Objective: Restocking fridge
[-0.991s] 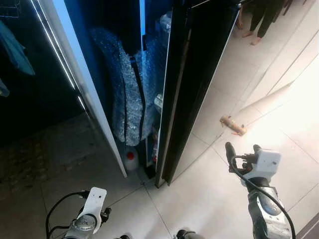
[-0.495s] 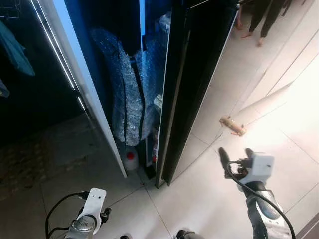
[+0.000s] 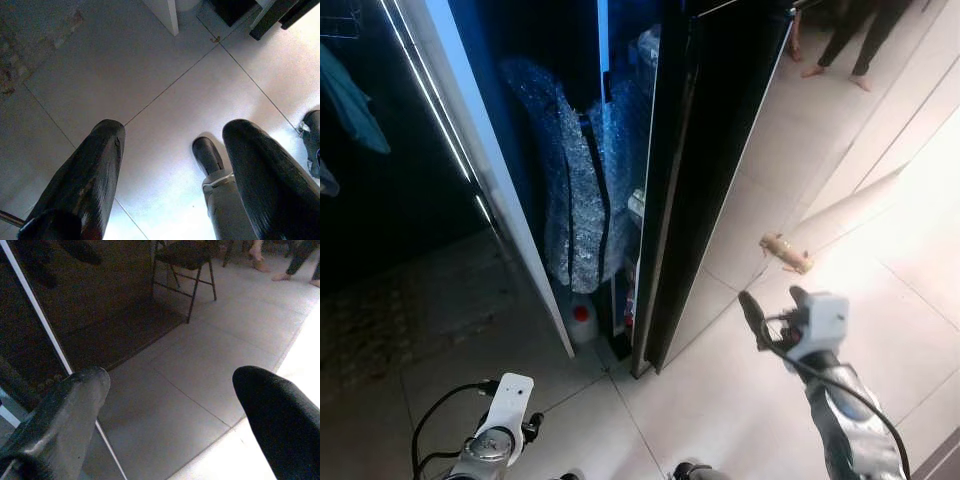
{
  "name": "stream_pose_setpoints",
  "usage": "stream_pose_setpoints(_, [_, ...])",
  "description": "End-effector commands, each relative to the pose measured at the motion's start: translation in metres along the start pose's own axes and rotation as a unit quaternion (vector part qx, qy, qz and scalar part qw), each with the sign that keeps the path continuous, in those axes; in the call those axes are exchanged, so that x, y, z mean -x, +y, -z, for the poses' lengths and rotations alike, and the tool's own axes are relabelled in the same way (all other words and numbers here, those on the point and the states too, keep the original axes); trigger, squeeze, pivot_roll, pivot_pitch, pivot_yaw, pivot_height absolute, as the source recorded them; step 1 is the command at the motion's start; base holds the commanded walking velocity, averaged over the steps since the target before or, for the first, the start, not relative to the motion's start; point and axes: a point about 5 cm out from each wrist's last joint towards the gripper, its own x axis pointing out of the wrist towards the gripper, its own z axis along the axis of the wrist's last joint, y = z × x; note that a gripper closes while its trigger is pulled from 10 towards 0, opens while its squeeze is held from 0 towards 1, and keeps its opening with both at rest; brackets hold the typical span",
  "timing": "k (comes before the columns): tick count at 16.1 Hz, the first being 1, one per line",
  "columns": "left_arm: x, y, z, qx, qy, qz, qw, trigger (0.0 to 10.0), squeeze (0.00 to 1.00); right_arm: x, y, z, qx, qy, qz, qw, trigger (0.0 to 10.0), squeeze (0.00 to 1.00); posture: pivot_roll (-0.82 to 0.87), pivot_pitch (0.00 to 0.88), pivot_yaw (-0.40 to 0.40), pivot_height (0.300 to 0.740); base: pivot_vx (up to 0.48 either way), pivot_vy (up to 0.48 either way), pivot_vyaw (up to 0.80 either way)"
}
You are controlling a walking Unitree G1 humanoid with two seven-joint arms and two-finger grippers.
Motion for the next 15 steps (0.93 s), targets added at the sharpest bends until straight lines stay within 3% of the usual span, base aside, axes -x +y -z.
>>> stream_pose_setpoints(1, [0.002, 0.001, 0.008, -0.002, 0.010, -0.002, 1.000, 10.0, 0.00, -0.001, -0.002, 0.005, 0.006, 0.017, 0.002, 1.000, 10.0, 0.00, -0.19, 0.121, -0.008, 0.740, 0.000, 0.000, 0.00])
stream_pose_setpoints(8, [0.000, 0.014, -0.003, -0.015, -0.005, -0.006, 1.000, 10.0, 0.00, -0.014, 0.004, 0.001, 0.012, 0.010, -0.003, 1.000, 10.0, 0.00, -0.20, 0.091, 0.044, 0.740, 0.000, 0.000, 0.00])
stream_pose_setpoints(11, [0.000, 0.015, -0.006, -0.016, -0.009, -0.007, 1.000, 10.0, 0.00, -0.018, -0.007, -0.007, 0.024, -0.001, 0.019, 1.000, 10.0, 0.00, -0.20, 0.110, 0.048, 0.740, 0.000, 0.000, 0.00])
stream_pose_setpoints(14, [0.000, 0.012, -0.004, -0.010, -0.010, -0.006, 1.000, 10.0, 0.00, -0.015, -0.035, -0.019, 0.041, -0.015, 0.097, 0.994, 10.0, 0.00, -0.20, 0.118, 0.034, 0.740, 0.000, 0.000, 0.00])
stream_pose_setpoints(15, [0.000, 0.012, -0.003, -0.008, -0.009, -0.006, 1.000, 10.0, 0.00, -0.016, -0.035, -0.019, 0.041, -0.015, 0.089, 0.995, 10.0, 0.00, -0.20, 0.119, 0.034, 0.740, 0.000, 0.000, 0.00])
